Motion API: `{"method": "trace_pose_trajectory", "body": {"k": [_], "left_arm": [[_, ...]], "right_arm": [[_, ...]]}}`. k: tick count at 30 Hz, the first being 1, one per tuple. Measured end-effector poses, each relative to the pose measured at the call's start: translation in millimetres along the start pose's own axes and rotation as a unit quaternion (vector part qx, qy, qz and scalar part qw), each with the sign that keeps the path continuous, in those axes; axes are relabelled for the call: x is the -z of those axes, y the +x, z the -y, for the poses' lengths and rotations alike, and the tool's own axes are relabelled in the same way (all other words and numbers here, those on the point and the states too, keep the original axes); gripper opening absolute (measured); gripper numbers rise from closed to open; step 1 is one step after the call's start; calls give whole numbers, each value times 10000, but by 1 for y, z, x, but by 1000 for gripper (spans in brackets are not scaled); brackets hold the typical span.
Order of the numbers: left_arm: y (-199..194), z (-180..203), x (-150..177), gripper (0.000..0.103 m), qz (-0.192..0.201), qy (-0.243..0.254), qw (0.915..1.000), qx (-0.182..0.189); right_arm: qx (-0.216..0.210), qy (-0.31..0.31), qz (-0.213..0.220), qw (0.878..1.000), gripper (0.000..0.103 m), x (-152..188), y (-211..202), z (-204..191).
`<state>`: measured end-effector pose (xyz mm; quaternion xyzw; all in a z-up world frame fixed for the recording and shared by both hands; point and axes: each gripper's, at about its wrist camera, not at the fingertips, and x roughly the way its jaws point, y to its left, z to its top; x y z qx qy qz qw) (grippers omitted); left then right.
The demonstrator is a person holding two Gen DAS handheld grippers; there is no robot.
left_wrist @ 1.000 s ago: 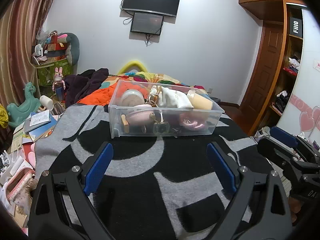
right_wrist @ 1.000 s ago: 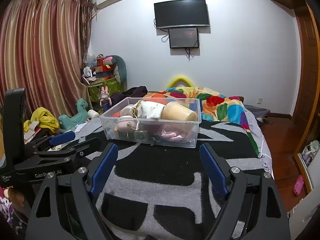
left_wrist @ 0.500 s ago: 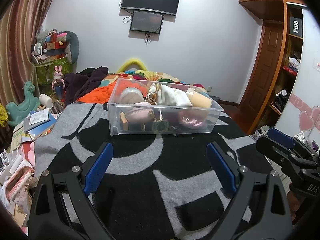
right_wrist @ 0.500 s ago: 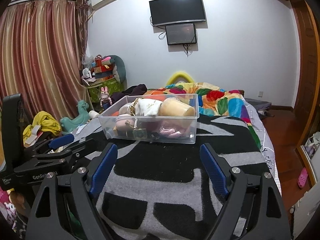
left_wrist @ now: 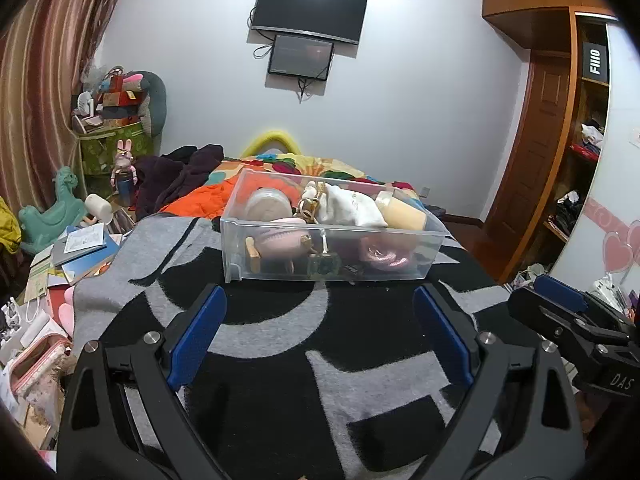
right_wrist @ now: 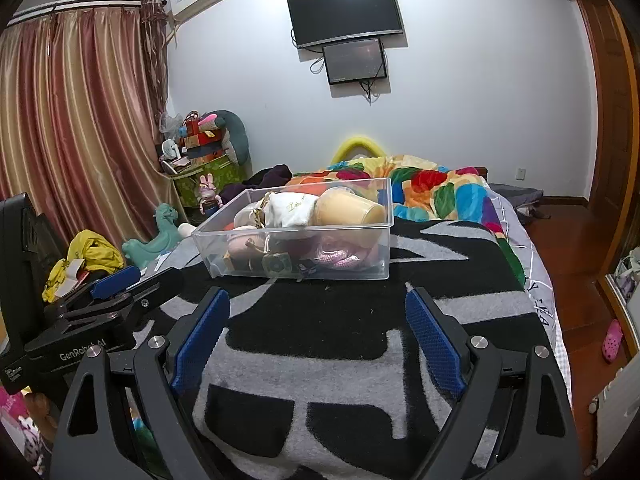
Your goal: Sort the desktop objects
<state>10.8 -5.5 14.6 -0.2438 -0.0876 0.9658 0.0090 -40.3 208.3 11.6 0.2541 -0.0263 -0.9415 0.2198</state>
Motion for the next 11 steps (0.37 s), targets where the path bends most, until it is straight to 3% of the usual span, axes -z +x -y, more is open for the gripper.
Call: {"method": "trace_pose_trajectory", "body": {"k": [11], "left_arm": [[-5,1,-1,95,131,34,9998,127]], "right_arm": [[14,70,-2,10000,88,0,1,2]]}}
